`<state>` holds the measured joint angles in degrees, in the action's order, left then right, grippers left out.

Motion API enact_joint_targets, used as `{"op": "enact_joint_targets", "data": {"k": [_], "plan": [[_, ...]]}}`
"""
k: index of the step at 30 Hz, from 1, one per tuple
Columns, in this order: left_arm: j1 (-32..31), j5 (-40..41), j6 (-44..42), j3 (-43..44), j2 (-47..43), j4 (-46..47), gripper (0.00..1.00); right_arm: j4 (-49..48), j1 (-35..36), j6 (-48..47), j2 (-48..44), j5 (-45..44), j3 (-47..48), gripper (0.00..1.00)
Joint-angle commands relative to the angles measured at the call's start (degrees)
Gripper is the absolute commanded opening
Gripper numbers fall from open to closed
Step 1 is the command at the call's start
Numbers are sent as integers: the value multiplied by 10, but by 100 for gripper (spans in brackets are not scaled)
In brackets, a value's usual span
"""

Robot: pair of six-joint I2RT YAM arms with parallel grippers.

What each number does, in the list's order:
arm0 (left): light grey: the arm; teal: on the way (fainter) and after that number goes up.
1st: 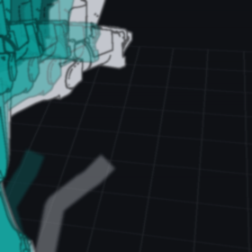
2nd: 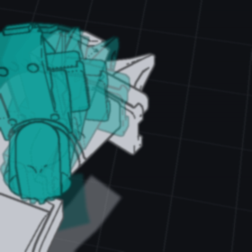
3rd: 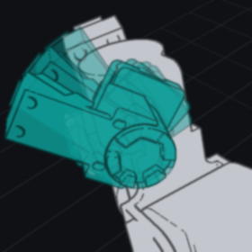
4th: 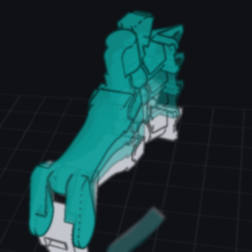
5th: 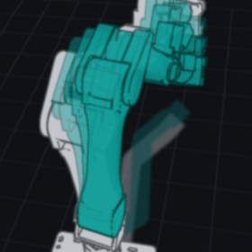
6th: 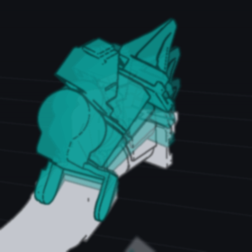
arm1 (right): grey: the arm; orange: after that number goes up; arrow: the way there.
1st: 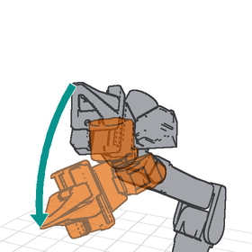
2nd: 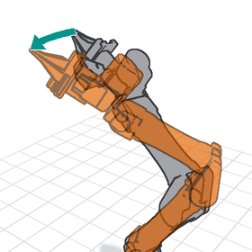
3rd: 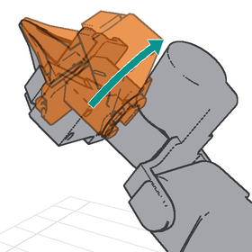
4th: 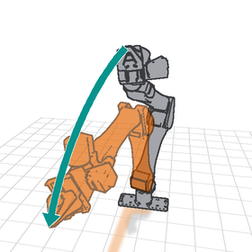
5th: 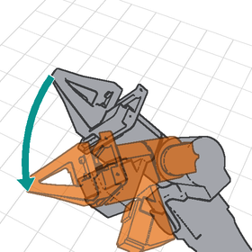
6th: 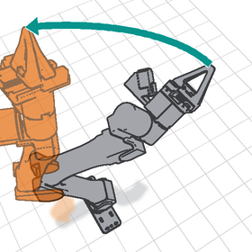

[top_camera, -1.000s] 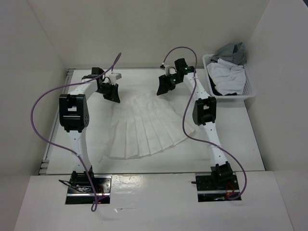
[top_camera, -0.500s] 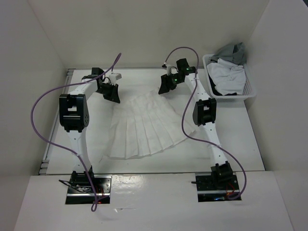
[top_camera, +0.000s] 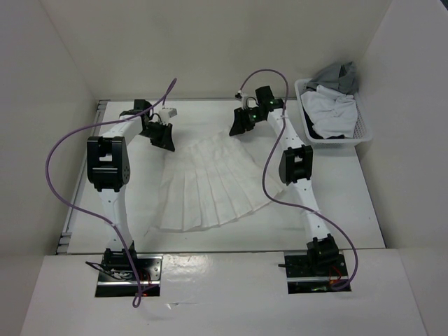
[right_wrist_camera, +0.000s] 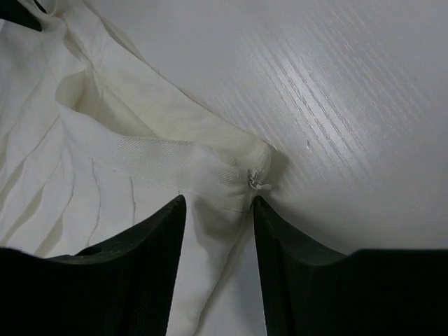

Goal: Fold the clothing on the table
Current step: Flatten the skirt out

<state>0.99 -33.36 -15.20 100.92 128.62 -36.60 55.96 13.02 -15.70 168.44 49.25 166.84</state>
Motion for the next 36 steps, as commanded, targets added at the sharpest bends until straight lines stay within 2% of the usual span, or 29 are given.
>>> {"op": "enact_joint_targets", "data": {"k": [1, 3, 5, 6, 7, 8, 11, 13, 20, 24, 29, 33, 36], "plan": [[3, -20, -23, 20, 13, -13, 21, -7, 12, 14, 37, -14, 23, 49], [3, -20, -23, 20, 13, -13, 21, -12, 12, 19, 43, -14, 28, 45], [3, -20, -23, 20, 18, -13, 21, -12, 12, 30, 43, -20, 33, 32], [3, -20, -23, 20, 18, -13, 21, -17, 12, 30, 48, -25, 33, 25], [-2, -25, -23, 26, 18, -18, 21, -17, 12, 36, 48, -31, 38, 9], [-2, -25, -23, 26, 18, -18, 21, -17, 12, 36, 48, -31, 38, 0], [-2, -25, -23, 31, 13, -24, 21, 2, 12, 36, 41, -38, 44, 0], [-2, -25, -23, 31, -5, -24, 17, 19, 12, 36, 21, -38, 44, 0], [-2, -30, -23, 48, -91, -46, 14, 28, 17, 30, -134, -64, -19, 0], [-2, -30, -23, 55, -147, -46, 13, 21, 17, 13, -266, -80, -111, 0], [-2, -30, -23, 74, -195, -51, 13, 2, 17, -18, -376, -109, -244, 0], [-2, -35, -23, 89, -217, -51, 13, -52, 17, -18, -466, -140, -334, 0], [-2, -41, -10, 94, -244, -39, 13, -88, 17, 6, -526, -201, -373, 0]]}}
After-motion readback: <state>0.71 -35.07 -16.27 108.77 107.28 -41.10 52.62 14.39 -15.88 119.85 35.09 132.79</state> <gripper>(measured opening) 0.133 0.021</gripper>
